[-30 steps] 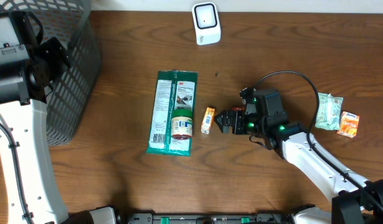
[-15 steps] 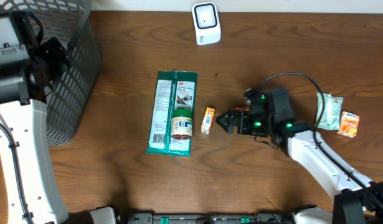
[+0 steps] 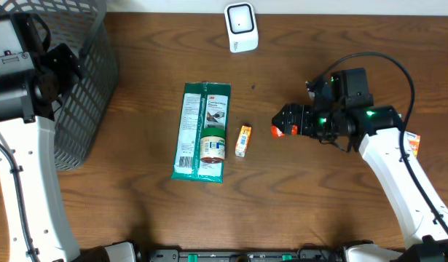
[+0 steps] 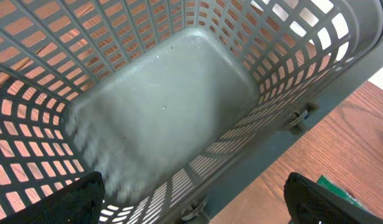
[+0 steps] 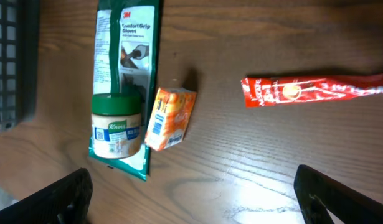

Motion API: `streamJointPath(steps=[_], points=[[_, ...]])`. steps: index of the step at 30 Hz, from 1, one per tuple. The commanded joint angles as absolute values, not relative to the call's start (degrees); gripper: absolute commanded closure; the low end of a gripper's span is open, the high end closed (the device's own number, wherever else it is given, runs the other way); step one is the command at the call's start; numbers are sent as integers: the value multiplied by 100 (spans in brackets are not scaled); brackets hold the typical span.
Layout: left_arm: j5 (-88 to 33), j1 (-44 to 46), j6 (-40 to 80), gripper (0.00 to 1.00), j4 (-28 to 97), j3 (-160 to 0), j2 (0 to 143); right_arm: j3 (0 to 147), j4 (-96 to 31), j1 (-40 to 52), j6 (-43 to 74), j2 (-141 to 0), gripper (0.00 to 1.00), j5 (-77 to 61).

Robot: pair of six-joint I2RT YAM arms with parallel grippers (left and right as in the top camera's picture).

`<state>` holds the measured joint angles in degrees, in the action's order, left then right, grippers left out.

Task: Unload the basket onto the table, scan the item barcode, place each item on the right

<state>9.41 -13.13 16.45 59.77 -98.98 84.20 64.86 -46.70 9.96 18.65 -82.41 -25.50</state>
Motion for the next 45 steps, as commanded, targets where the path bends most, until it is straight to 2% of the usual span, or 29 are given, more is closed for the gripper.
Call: streamJointPath(steps=[1,9,12,15,19,24,28,31,38,45], points=[[1013,-1343,1590,8,5979,-9933,8414,6571,-4716,969,1686,-8187,1,-2340],[1013,-1343,1590,8,5979,-9933,8414,6573,-4718,982,1664,-8187,2,-2449],[1013,-1343,1590,8,5979,-9933,8414,6598,-4720,1059,1664,-8187,25,-2510],[1013,-1343,1590,8,5979,-9933,8414,6611,-4713,1232,1669,-8187,37,-2488],[1013,-1343,1590,7,5979,-9933,8414,6608,-4619,1671,1927,-8204,35,-2193],[1013,-1343,1590,8,5979,-9933,8414,6563,-4414,2410,3107,-8414,36,-1275],[1013,-1343,1590,8,5981,-9933,8414,6543,-4285,2827,3487,-8785,46,-923],[1013,-1343,1590,8,5979,-9933,8414,6519,-4016,3063,3588,-9185,47,-893],[1013,-1343,1590,7,5979,-9933,8414,6519,-3181,3433,3581,-10162,42,-786],[1013,-1343,1590,8,5979,-9933,8414,6534,-3424,3312,3548,-10313,51,-523]])
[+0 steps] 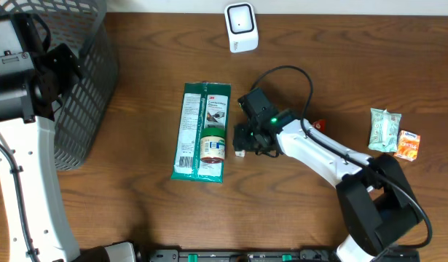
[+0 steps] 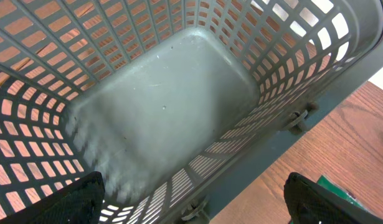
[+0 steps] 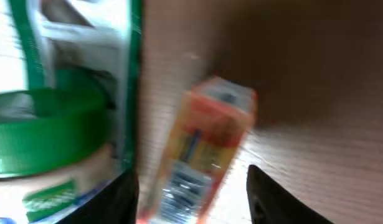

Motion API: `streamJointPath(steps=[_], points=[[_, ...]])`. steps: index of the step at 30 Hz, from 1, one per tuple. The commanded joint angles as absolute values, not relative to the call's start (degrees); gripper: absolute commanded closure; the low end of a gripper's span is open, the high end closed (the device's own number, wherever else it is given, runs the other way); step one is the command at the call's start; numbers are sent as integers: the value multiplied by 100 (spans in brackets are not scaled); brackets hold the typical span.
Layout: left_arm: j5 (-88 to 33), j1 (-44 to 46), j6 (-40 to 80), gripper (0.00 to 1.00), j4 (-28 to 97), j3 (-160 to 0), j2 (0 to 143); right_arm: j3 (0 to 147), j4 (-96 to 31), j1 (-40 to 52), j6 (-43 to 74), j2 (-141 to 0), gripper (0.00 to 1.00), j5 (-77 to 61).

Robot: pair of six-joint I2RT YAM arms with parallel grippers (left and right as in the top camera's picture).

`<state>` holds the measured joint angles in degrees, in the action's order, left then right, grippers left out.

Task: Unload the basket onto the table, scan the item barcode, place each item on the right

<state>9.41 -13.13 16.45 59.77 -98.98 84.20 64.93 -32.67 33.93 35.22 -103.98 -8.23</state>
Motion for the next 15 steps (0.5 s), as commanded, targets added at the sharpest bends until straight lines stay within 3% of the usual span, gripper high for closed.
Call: streamJointPath(steps=[1,7,11,15], points=[[1013,-1343,1590,8,5979,-9933,8414,6539,-3538,3249,3546,-10230,52,-425],[1013,-1343,1588,8,5979,-9933,8414,6541,-4296,2902,3301,-9638,47,180],[1013,-1343,1588,7,5979,-9933,8414,6554,-4309,2840,2550,-9448,46,207],[1013,-1343,1590,8,5979,-9933,8414,6578,-4278,2886,2246,-9275,50,-169]])
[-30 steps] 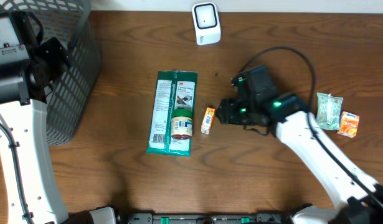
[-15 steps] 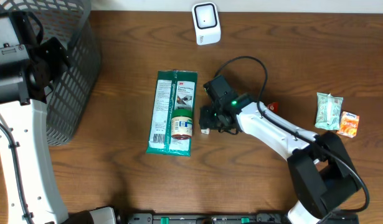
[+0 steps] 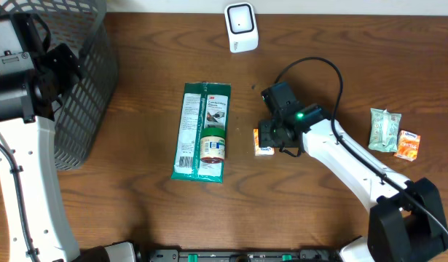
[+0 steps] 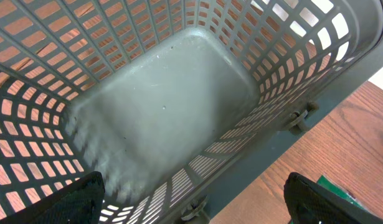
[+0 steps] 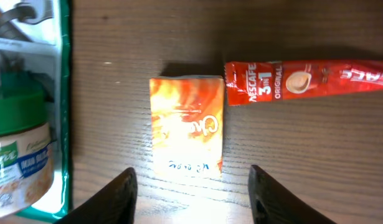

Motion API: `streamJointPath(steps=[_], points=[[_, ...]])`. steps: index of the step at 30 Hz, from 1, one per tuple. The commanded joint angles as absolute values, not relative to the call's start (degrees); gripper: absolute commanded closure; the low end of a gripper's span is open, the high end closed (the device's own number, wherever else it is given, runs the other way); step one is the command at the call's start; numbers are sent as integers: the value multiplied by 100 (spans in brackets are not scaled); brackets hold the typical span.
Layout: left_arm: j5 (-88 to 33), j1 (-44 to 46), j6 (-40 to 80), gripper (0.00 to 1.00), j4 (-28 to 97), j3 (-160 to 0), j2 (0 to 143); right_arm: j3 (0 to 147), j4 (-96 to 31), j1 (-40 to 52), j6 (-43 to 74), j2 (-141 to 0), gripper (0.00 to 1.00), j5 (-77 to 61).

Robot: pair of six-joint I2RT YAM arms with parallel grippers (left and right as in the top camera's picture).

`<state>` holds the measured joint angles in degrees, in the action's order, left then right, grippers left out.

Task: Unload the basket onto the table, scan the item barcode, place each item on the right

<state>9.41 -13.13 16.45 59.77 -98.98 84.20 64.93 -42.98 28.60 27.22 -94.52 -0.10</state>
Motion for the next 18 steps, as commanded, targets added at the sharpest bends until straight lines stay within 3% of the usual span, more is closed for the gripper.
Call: streamJointPath(steps=[1,5,12,18], points=[[1013,-1343,1590,8,5979,-9933,8414,6578,-4257,2923,2283,-9264,51,-307],[1013,-1343,1590,8,5979,-9933,8414,6576,-4246,3238,2550,-9334,52,-180],[1013,-1343,1590,7,5979,-9933,8414,6576,-4160,4069,3264,-9924,60,1935],[1013,-1343,1590,8,5979,-9933,8414,6576,-3868,4305,3468,-10597,64,2265]])
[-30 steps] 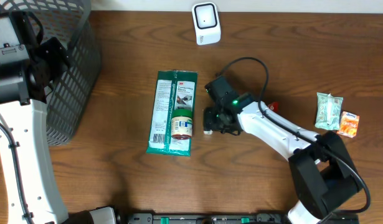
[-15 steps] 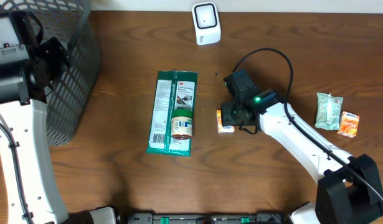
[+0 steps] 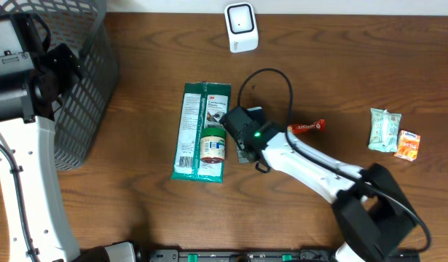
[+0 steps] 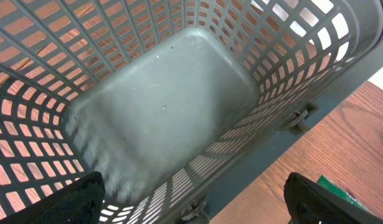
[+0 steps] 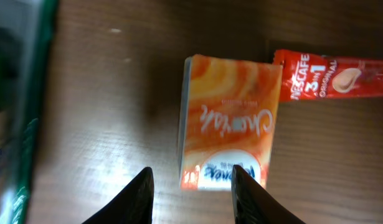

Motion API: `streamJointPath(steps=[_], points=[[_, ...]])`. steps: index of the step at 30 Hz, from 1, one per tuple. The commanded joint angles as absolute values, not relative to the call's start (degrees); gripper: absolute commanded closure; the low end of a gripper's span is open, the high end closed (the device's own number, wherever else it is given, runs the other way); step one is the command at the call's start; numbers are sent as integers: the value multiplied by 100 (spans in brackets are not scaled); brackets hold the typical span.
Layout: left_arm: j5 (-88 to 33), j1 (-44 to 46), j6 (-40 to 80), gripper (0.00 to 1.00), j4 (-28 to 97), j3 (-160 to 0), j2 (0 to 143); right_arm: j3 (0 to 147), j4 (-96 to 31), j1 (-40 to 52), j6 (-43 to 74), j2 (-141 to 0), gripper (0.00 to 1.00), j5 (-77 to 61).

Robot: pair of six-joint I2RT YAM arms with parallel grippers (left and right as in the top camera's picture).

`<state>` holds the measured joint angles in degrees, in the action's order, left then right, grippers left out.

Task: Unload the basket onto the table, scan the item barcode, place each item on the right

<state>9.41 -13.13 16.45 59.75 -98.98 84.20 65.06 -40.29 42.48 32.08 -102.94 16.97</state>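
Note:
The small orange box lies flat on the wooden table, its upper right corner touching the end of a red Nescafe stick. My right gripper hovers open just over the box's near end. One fingertip overlaps the box's near corner and the other fingertip is over bare wood. In the overhead view the right gripper and its arm hide the box. The white scanner stands at the table's far edge. My left gripper is open above the basket, far from the box.
A green 3M glove pack with a Knorr jar on it lies just left of the right gripper. The Nescafe stick is to its right. Two snack packets sit at the far right. The grey basket fills the left corner.
My right gripper has shifted left toward the jar and glove pack. Its fingers stand a little closer together, with the box's near end between them. The left arm is unchanged.
My right gripper was open by the Nescafe stick, with the box standing next to the jar. Then it was down at the box. After that the box lay flat further right, touching the stick. Now the gripper hovers open over the box's near end.

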Motion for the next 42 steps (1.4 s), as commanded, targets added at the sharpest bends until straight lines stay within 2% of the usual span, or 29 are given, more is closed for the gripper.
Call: streamJointPath(steps=[1,9,10,13,15,16,19,21,28,32,42], points=[[1013,-1343,1590,7,5979,-9933,8414,6576,-3785,4327,3463,-10715,64,2276],[1013,-1343,1590,8,5979,-9933,8414,6598,-3708,4506,3463,-11150,65,2722],[1013,-1343,1590,7,5979,-9933,8414,6622,-3721,4512,3428,-11122,67,2720],[1013,-1343,1590,8,5979,-9933,8414,6705,-3800,4536,3277,-11074,87,2718],[1013,-1343,1590,8,5979,-9933,8414,6718,-3837,4543,3197,-11063,94,2718],[1013,-1343,1588,8,5979,-9933,8414,6718,-3863,4543,3190,-11063,94,2718],[1013,-1343,1590,8,5979,-9933,8414,6718,-3944,4543,3188,-11065,81,2718],[1013,-1343,1590,8,5981,-9933,8414,6718,-3944,4547,3168,-11056,78,2718],[1013,-1343,1590,8,5979,-9933,8414,6731,-3774,4543,3100,-11050,76,2805],[1013,-1343,1590,8,5979,-9933,8414,6729,-3507,4547,3100,-11061,80,3105],[1013,-1343,1590,8,5979,-9933,8414,6729,-3935,4622,3116,-11126,78,2783]])
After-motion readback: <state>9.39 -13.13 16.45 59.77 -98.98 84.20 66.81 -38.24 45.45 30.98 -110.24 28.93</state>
